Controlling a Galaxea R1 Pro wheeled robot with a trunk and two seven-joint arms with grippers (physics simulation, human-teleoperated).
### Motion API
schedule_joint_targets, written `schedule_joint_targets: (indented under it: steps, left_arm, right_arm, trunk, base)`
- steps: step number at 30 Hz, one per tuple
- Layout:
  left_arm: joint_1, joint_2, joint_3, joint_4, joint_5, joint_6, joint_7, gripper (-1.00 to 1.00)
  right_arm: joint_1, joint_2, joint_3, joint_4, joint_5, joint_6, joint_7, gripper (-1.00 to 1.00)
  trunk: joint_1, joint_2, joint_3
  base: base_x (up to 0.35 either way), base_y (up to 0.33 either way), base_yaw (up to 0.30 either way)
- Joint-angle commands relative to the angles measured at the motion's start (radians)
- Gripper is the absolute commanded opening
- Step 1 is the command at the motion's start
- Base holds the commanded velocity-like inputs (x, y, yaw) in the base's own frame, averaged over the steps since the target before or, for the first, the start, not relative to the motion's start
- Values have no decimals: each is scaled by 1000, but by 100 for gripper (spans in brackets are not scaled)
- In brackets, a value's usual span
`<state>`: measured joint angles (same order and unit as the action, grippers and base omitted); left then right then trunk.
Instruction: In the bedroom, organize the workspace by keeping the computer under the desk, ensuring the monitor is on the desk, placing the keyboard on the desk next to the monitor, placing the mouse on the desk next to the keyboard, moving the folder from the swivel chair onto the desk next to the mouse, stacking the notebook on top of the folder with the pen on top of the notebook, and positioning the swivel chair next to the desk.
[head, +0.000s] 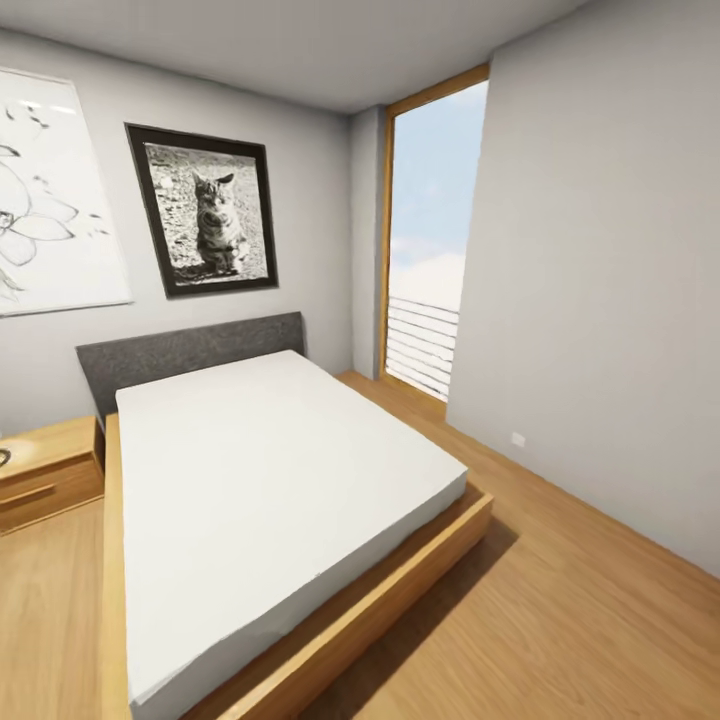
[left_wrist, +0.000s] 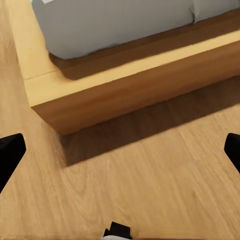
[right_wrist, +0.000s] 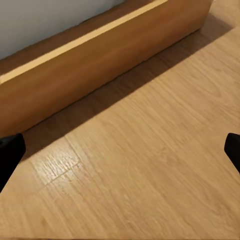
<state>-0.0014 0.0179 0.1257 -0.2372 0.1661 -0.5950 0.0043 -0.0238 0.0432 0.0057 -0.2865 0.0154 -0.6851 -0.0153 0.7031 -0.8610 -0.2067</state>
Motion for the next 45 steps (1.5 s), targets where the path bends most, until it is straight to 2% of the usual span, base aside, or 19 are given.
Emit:
schedule_joint_targets:
  steps: [1,11,45]
  left_arm:
    - [0,0,-3,-1,6,-2,0,100]
    - [0,1,-3,-1,6,-2,0,100]
    - [0,1,-3,-1,6,-2,0,100]
  right_arm:
    - [-1,0,0,1,1,-3,-2,100]
    - [-1,1,0,1,3,-5,-2,100]
    - [-1,1,0,1,3,-5,-2,100]
  trunk:
    - [0,-1,-1]
    - [0,-1,-1]
    - [0,-1,-1]
  base:
    - [-177,92,279]
    - [-188,111,279]
    - [-3,2,279]
